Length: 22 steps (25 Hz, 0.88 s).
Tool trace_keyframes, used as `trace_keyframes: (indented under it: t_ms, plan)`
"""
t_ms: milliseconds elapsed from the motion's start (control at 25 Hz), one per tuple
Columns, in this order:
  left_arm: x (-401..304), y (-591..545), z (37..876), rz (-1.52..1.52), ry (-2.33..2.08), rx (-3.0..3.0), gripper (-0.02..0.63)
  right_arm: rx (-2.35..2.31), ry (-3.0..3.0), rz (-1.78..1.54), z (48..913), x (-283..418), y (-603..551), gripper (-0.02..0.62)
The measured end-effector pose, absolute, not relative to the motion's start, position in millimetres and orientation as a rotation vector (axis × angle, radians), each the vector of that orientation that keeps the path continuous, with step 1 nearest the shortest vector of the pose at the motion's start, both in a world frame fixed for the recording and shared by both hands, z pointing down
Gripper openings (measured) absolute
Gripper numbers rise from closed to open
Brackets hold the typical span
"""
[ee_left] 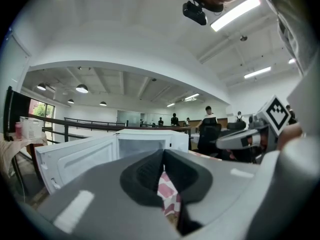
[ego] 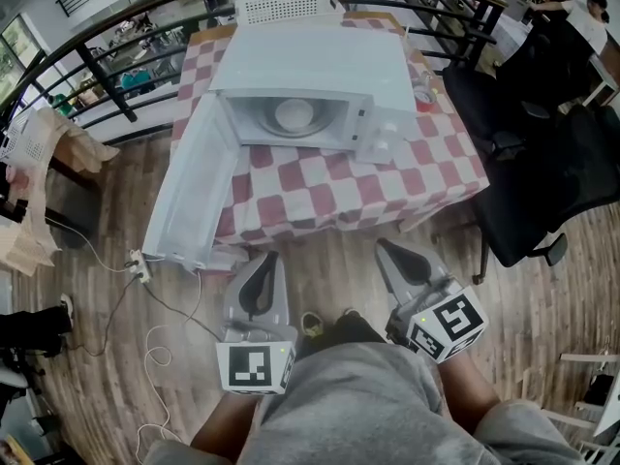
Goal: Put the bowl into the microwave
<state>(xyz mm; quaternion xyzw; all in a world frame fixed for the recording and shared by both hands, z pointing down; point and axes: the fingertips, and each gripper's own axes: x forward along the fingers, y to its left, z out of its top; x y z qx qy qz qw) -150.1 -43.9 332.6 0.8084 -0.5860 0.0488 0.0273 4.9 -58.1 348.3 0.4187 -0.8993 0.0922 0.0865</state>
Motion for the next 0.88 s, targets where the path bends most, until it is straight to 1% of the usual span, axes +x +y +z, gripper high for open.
trace_keyframes:
  t_ms: [240,680,880]
  plan:
    - [-129.0,-35.9,329.6,0.174,-1.792,2.519,0.012,1.243,-2.667,0.253,347.2,25.0,-49.0,-0.002]
    - [-72.3,-16.2,320.9,0.214,-1.796,2.504,0.012,1.291,-2.572,0.227,340.5,119.4,-29.4,-0.002]
    - [-53.7,-9.5,321.7,0.223,-1.806,2.503,0.012,1.291,-2.570,0.222,344.0,140.4,-24.6,-0.002]
